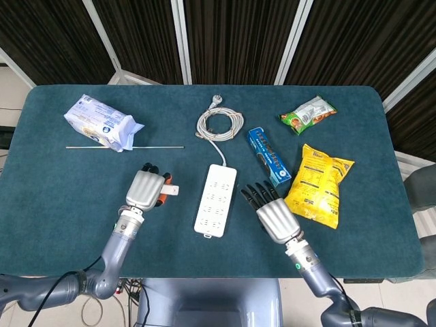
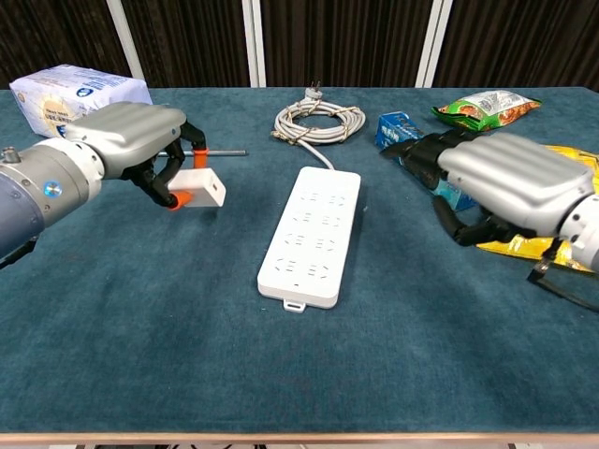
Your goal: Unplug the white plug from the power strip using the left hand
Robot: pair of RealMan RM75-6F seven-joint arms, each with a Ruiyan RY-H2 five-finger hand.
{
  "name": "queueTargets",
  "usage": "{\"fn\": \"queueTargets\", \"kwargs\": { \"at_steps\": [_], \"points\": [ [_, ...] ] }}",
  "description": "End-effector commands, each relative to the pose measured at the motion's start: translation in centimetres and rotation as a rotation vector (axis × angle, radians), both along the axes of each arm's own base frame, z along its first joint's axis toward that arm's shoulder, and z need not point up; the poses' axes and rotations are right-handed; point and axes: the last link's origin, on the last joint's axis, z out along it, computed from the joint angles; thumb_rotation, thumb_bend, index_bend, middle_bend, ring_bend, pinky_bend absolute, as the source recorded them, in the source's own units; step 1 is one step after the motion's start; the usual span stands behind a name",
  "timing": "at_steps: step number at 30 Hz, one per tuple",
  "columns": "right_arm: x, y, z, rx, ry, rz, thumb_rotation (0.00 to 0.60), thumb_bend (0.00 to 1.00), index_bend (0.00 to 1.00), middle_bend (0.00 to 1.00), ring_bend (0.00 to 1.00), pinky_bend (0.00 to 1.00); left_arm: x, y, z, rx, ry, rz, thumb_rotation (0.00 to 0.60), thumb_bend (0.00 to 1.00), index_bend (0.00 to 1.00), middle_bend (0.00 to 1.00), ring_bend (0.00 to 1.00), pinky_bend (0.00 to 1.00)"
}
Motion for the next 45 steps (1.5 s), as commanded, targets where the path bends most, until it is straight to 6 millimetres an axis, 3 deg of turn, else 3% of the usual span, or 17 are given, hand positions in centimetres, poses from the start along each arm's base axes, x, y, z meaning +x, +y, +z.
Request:
{"fn": "queueTargets", "kwargs": {
  "at_steps": [1, 12, 21, 30, 36, 40, 45],
  "points": [
    [-0.5, -0.3, 0.8, -0.021, -0.009, -0.021, 0.600, 0.82, 0.05, 0.11, 0.09, 0.08, -0.5, 0.0, 0.0, 0.003, 0.019, 0.006, 0.600, 0.35, 0.64, 0.69, 0.31, 0.22],
    [-2.0, -0.8, 2.9, -0.063, -0.029, -0.055, 0.600, 0.82, 0.05, 0.10, 0.07, 0.07, -2.8, 0.3, 1.2, 0.021, 0.097, 0.077, 0.600, 0.23, 0.37, 0.32, 0.18, 0.13],
    [-3.0, -1.1, 4.4, -0.104, -0.030, -0.085, 0.600, 0.82, 0.00, 0.05, 0.03, 0.04, -2.8, 0.7, 2.6, 0.052, 0.052, 0.102, 0.600, 0.10, 0.27, 0.25, 0.15, 0.13],
    [-5.3, -1.2, 7.1, -0.166, -0.037, -0.160, 0.600, 0.79, 0.00, 0.01, 0.00, 0.03, -3.4, 0.3, 4.7, 0.089, 0.010, 0.100, 0.600, 0.08, 0.26, 0.24, 0.15, 0.12],
    [-7.7, -0.4, 9.4, -0.216, -0.028, -0.222, 0.600, 0.63, 0.00, 0.00, 0.00, 0.02, -5.6, -1.6, 7.1, 0.135, -0.061, 0.131, 0.600, 0.08, 0.25, 0.23, 0.15, 0.12],
    [-8.9, 0.7, 10.6, -0.249, -0.043, -0.244, 0.600, 0.60, 0.00, 0.00, 0.00, 0.01, -7.3, -3.4, 8.9, 0.174, -0.122, 0.140, 0.600, 0.08, 0.23, 0.20, 0.12, 0.12],
    [-10.3, 2.5, 11.8, -0.287, -0.053, -0.264, 0.600, 0.49, 0.00, 0.00, 0.00, 0.00, -9.4, -6.6, 10.9, 0.206, -0.172, 0.136, 0.600, 0.06, 0.14, 0.10, 0.04, 0.05]
  ]
}}
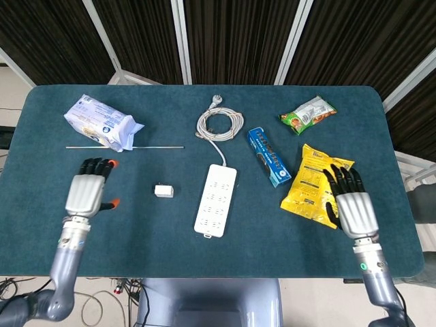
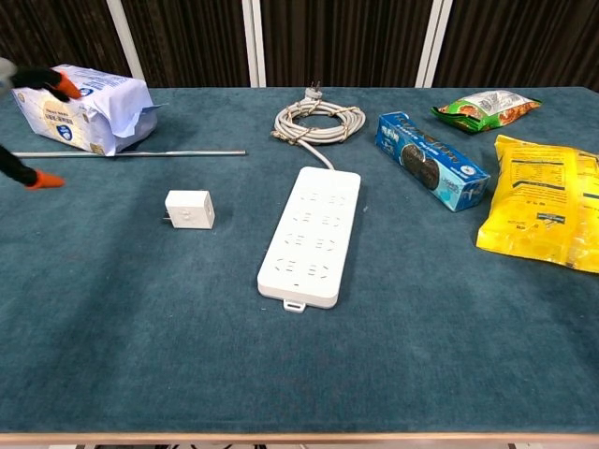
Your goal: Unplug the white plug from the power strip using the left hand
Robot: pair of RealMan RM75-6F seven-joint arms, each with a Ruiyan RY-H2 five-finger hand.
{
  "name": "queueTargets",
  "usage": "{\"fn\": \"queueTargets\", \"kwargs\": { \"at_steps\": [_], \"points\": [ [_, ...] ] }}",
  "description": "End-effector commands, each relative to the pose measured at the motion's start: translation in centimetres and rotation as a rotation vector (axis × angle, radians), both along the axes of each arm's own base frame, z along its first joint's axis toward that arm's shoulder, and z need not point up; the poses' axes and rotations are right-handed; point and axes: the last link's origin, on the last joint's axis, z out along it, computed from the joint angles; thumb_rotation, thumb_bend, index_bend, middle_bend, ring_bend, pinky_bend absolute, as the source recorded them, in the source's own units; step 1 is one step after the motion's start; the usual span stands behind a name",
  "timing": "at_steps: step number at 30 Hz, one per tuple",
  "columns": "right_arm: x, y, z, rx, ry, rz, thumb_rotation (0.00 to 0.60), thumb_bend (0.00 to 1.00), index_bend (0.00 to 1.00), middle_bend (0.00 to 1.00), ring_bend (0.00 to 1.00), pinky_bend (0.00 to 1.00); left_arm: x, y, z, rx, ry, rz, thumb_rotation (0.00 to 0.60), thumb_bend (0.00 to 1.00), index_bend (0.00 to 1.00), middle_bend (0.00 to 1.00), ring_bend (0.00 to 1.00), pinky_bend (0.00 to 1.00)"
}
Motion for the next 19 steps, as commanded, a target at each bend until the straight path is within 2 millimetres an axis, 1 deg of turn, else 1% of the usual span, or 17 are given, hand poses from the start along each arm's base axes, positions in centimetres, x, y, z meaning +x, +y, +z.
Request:
{"fn": "queueTargets", "kwargs": {
  "at_steps": [1, 4, 9, 12, 16, 19],
  "points": [
    [-1.1, 1.5, 0.9, -0.024, 0.001, -0.018, 0.600, 0.45, 0.00, 0.00, 0.00, 0.00, -2.1, -3.3, 1.7, 0.018, -0.027, -0.001, 0.600, 0.05, 0.13, 0.09, 0.03, 0.05],
    [-2.1, 3.1, 1.6, -0.038, -0.005, -0.049, 0.600, 0.37, 0.00, 0.00, 0.00, 0.00, -3.7, -5.7, 2.7, 0.030, -0.033, 0.013, 0.600, 0.03, 0.10, 0.06, 0.01, 0.02],
    [-3.9, 5.4, 3.2, -0.080, 0.008, -0.069, 0.600, 0.29, 0.00, 0.00, 0.00, 0.00, -6.5, -9.2, 4.6, 0.062, -0.014, 0.040, 0.600, 0.00, 0.06, 0.04, 0.00, 0.00],
    [-4.8, 6.4, 4.0, -0.100, -0.004, -0.084, 0.600, 0.27, 0.00, 0.00, 0.00, 0.00, -7.8, -10.4, 5.7, 0.087, 0.023, 0.046, 0.600, 0.00, 0.06, 0.03, 0.00, 0.00],
    [-6.0, 7.4, 4.9, -0.128, -0.038, -0.108, 0.600, 0.27, 0.00, 0.00, 0.00, 0.00, -9.1, -11.9, 7.1, 0.133, 0.012, 0.052, 0.600, 0.00, 0.05, 0.03, 0.00, 0.00],
    [-6.4, 7.5, 5.2, -0.138, -0.043, -0.101, 0.600, 0.27, 0.00, 0.00, 0.00, 0.00, -9.7, -12.6, 7.4, 0.153, 0.014, 0.050, 0.600, 0.00, 0.05, 0.03, 0.00, 0.00]
  ]
}}
